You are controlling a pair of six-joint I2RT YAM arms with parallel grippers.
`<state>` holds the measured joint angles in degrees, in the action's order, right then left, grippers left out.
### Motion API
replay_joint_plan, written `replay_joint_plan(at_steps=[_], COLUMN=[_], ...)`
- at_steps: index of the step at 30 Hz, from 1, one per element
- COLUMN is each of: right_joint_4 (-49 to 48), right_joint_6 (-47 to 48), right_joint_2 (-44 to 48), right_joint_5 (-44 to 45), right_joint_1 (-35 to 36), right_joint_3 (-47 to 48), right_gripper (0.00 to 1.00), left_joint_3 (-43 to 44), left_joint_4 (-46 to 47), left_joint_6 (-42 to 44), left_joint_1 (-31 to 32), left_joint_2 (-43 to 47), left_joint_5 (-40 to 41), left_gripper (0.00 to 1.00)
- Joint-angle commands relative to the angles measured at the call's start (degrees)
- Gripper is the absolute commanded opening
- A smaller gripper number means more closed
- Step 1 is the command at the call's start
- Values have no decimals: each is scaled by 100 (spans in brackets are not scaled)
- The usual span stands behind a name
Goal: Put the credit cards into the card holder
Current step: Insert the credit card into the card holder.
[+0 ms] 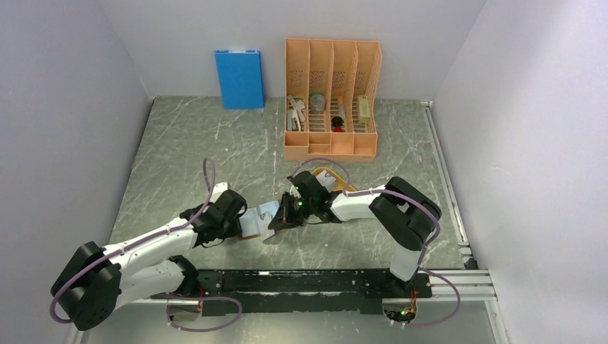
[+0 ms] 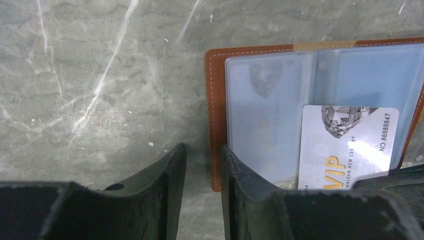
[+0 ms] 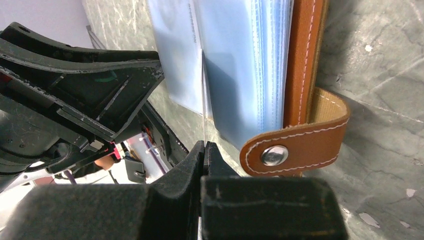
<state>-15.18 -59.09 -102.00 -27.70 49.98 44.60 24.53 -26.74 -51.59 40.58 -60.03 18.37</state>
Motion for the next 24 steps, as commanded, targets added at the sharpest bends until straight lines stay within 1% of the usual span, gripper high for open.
replay_joint_plan(at_steps=[1,7,16,24], right_joint_4=[-101,1,113,209], right_joint_6=[83,226,329,312], right_joint_2=[-76,-28,92,182], right_joint_5=[-120,-198,-81,430], right_joint_1=[7,46,63,-125], right_joint_3=[120,88,-46,-44], right_gripper=[0,0,0,0], left_joint_3=[-19,160,372,380], left_joint_4=[175,260,435,376], left_joint_6=[59,202,423,442], left_joint_1=[-32,-32,-32,-32], left_joint_2=[-124,-341,-746,-754], left_joint_5=[-91,43,-10,70], left_gripper=[37,38,38,38])
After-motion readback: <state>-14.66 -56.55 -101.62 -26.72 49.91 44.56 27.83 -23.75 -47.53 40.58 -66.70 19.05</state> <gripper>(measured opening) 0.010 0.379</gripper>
